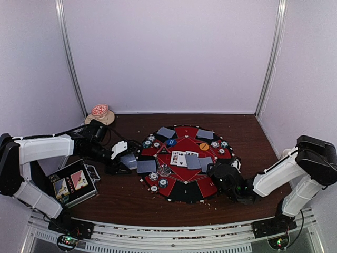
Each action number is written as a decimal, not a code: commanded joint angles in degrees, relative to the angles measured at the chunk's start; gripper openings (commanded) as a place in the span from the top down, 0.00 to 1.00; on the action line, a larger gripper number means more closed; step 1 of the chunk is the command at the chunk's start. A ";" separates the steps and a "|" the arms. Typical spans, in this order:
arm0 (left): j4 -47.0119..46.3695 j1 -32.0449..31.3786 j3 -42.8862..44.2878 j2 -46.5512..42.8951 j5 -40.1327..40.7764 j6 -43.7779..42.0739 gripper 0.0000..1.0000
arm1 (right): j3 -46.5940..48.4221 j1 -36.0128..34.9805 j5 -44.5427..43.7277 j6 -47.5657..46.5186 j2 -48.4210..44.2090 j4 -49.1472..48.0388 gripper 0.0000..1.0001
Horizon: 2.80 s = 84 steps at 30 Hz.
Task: Distribute texas hold em gaming equipment
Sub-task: Place the poker card in the community card area, then adjust the poker card in the community card area.
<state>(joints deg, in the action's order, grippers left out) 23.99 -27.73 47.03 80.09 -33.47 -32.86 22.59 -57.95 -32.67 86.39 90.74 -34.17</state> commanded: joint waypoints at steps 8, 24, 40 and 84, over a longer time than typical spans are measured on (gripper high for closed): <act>-1.79 0.32 -0.26 -1.43 -0.35 0.25 0.55 | 37.53 -0.76 -1.79 -40.47 10.82 43.58 0.15; -1.81 0.31 -0.21 -0.95 -0.64 0.03 0.54 | 51.24 3.60 6.82 -50.93 23.22 52.71 0.46; -1.82 0.28 -0.18 -0.65 -0.79 -0.01 0.55 | 53.16 5.79 7.09 -51.68 26.17 53.12 0.54; -1.99 0.28 -0.17 -0.09 -0.02 0.16 0.55 | 42.85 8.91 10.85 -52.72 9.45 48.85 0.26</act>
<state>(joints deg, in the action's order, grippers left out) 23.94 -27.73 47.03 80.09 -33.26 -32.86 67.22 -49.19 -22.31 35.29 104.68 14.63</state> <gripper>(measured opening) 0.455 0.722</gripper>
